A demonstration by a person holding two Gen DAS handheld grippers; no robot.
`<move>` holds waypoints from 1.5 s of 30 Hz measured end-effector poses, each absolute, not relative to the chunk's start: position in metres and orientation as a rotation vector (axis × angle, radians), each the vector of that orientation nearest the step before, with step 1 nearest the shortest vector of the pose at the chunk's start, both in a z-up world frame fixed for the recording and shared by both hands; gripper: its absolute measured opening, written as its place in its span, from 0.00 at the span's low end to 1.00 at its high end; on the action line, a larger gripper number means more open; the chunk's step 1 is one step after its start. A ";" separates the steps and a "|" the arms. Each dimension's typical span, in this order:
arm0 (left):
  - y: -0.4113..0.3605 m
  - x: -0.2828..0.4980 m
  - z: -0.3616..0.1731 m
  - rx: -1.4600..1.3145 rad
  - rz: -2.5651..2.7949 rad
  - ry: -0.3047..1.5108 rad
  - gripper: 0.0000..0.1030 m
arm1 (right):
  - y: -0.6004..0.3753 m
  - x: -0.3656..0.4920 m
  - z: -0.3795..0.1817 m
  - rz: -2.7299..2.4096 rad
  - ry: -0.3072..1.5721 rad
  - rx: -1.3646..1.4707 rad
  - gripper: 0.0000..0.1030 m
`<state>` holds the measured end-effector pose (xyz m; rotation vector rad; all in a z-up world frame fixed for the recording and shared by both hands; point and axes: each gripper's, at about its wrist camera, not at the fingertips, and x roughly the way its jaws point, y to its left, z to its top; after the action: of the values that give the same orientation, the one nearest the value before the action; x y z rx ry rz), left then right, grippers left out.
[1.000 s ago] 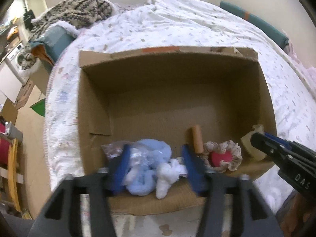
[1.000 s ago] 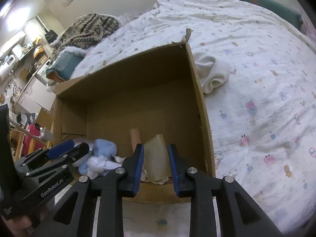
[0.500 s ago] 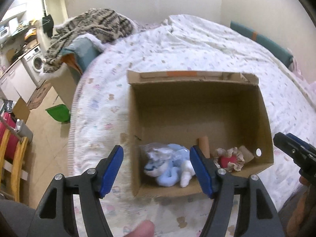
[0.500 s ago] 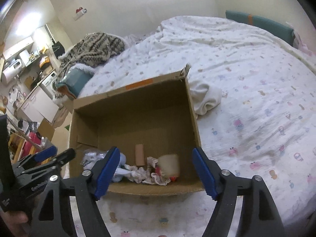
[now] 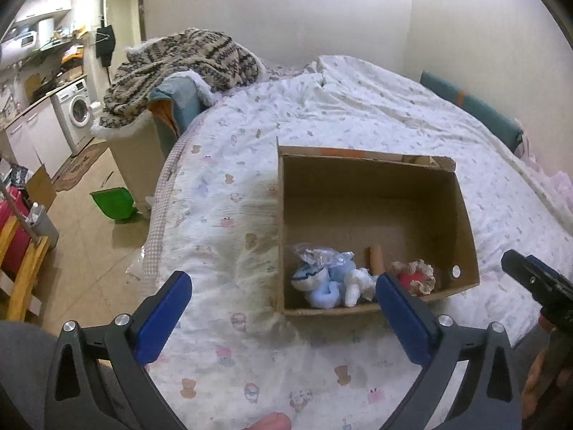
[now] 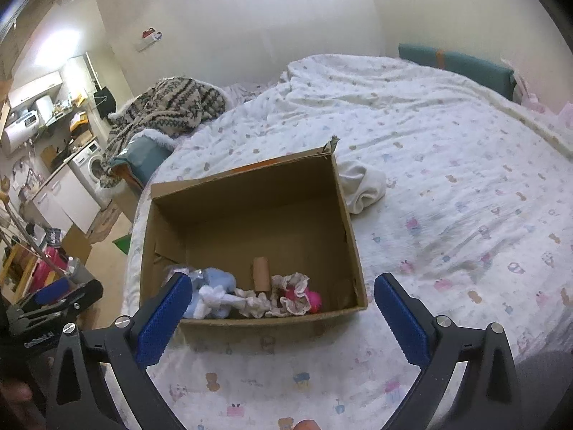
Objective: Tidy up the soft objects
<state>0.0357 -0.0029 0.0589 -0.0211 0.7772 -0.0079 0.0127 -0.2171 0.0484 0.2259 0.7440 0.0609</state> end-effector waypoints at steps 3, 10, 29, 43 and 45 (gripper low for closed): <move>-0.002 0.028 0.056 -0.013 0.001 0.768 0.99 | -0.211 0.007 0.047 0.061 0.739 0.200 1.00; 0.000 0.025 0.042 -0.026 0.014 0.792 0.99 | -0.200 0.001 0.035 0.052 0.737 0.147 1.00; -0.010 0.028 0.032 -0.033 -0.022 0.829 0.99 | -0.197 0.011 0.019 0.030 0.773 0.124 1.00; -0.010 0.027 0.033 -0.031 -0.028 0.820 0.99 | -0.196 0.011 0.019 0.030 0.772 0.126 1.00; -0.010 0.027 0.033 -0.031 -0.028 0.821 0.99 | -0.197 0.011 0.019 0.029 0.773 0.126 1.00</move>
<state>0.0271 -0.0097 0.0327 -0.0308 0.8207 -0.0276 0.0113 -0.1967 0.0192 0.1257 0.7725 0.0289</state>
